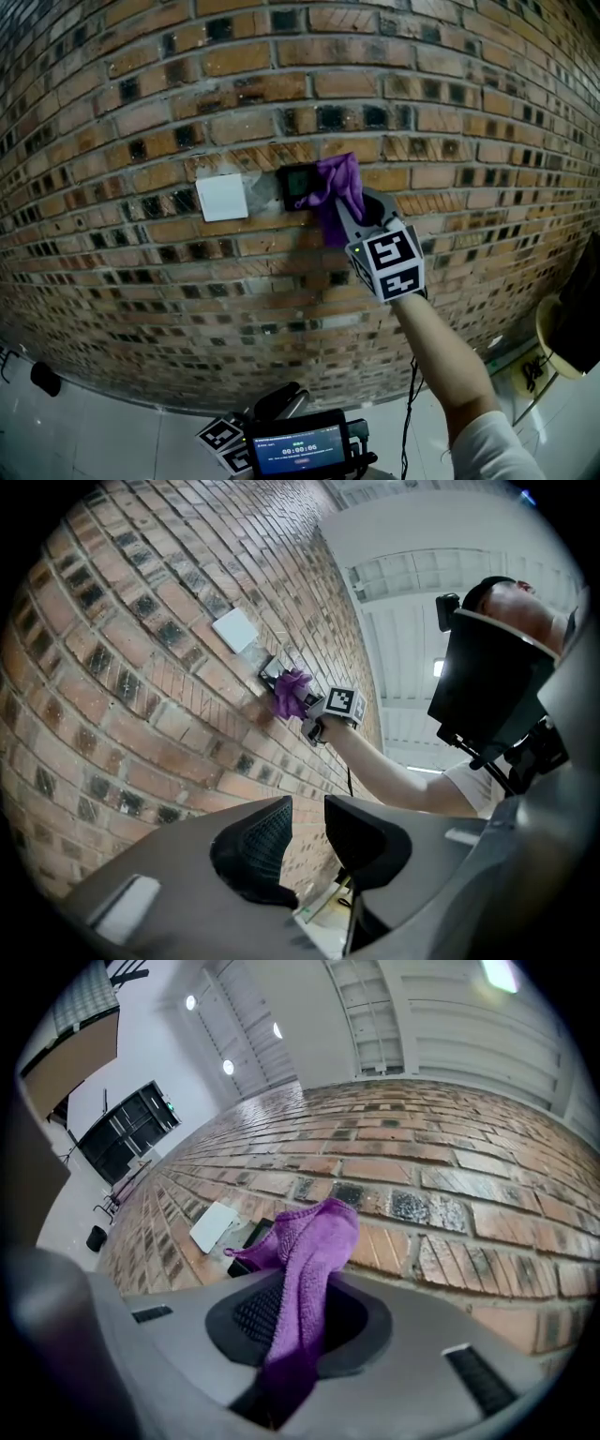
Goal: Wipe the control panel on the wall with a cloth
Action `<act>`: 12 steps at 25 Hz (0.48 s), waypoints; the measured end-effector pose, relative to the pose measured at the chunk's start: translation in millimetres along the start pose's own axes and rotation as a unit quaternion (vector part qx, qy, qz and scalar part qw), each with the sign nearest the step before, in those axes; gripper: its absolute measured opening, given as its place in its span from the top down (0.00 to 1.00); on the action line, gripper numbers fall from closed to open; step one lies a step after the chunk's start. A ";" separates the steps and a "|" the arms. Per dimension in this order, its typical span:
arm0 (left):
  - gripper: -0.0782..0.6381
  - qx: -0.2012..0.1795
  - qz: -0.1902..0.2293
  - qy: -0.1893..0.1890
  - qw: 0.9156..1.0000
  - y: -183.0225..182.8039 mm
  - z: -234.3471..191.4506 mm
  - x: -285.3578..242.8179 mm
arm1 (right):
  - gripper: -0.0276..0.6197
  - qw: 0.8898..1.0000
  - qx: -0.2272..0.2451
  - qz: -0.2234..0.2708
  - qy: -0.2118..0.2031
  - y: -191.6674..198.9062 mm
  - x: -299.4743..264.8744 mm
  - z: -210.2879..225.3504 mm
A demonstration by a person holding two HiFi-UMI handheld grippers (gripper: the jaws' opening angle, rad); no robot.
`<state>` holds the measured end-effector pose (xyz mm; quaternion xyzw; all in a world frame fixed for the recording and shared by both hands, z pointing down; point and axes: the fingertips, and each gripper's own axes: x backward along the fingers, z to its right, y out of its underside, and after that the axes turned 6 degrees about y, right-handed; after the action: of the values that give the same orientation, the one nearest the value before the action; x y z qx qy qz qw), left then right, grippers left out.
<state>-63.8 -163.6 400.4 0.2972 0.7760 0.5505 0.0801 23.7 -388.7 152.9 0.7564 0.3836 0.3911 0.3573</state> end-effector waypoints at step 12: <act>0.74 0.001 -0.001 0.006 1.000 2.2 3.0 -1.8 | 0.84 1.000 0.004 0.016 0.020 -15.0 14.1 16.2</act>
<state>-60.2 -161.7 400.9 0.2935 0.7773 0.5514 0.0756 38.9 -373.7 137.7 0.7564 0.3798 0.4099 0.3401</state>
